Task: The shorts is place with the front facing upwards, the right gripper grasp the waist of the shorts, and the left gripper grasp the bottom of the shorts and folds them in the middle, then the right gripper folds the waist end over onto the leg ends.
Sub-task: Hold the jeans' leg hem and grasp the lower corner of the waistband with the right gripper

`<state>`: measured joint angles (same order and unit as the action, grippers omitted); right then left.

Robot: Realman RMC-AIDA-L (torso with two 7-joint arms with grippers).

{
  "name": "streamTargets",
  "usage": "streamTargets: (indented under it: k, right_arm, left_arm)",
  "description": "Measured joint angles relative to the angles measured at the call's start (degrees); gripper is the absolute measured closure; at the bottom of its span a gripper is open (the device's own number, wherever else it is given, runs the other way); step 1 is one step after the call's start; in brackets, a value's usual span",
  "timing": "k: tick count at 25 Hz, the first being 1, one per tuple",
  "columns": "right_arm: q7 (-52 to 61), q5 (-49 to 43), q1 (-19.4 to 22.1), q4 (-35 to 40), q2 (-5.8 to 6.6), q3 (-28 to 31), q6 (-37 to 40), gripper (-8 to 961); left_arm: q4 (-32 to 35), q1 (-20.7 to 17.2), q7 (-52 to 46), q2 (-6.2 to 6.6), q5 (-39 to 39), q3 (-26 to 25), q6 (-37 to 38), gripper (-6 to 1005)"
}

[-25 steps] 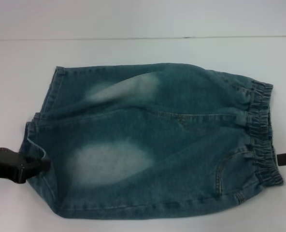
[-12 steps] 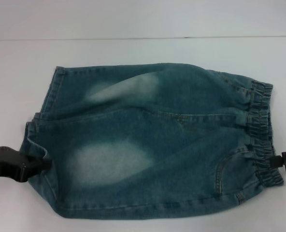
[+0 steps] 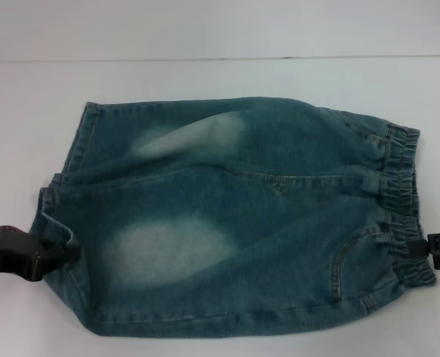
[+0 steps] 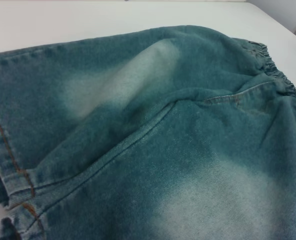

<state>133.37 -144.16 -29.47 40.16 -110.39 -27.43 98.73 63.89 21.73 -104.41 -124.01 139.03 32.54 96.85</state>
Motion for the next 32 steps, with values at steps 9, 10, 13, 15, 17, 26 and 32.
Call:
streamTargets:
  k: [9, 10, 13, 15, 17, 26, 32]
  right_arm:
    - [-0.3, 0.8, -0.1, -0.9, -0.09, 0.5, -0.8, 15]
    - [-0.3, 1.4, -0.1, -0.9, -0.09, 0.5, -0.8, 15]
    - [-0.4, 2.6, -0.1, -1.1, -0.09, 0.3, -0.7, 15]
    - [-0.4, 2.6, -0.1, -1.7, -0.09, 0.2, -0.9, 14]
    - [-0.4, 2.4, -0.2, -2.1, -0.07, 0.0, -1.0, 14]
    - [-0.4, 2.2, -0.1, -1.6, 0.97, -0.1, -0.9, 14]
    - [-0.4, 2.1, -0.2, -2.0, 1.00, -0.5, -1.2, 15]
  left_arm:
    - [0.0, 0.2, 0.0, 0.00, -0.1, 0.6, 0.1, 945]
    - [0.0, 0.3, 0.0, 0.00, -0.1, 0.6, 0.1, 945]
    - [0.0, 0.4, 0.0, 0.00, -0.1, 0.6, 0.1, 945]
    - [0.0, 0.5, 0.0, 0.00, -0.1, 0.6, 0.1, 945]
    - [0.0, 0.5, 0.0, 0.00, -0.1, 0.7, 0.1, 945]
    - [-0.1, 0.5, 0.0, 0.00, -0.1, 0.7, 0.1, 945]
    - [-0.1, 0.5, 0.0, 0.00, -0.1, 0.7, 0.2, 944]
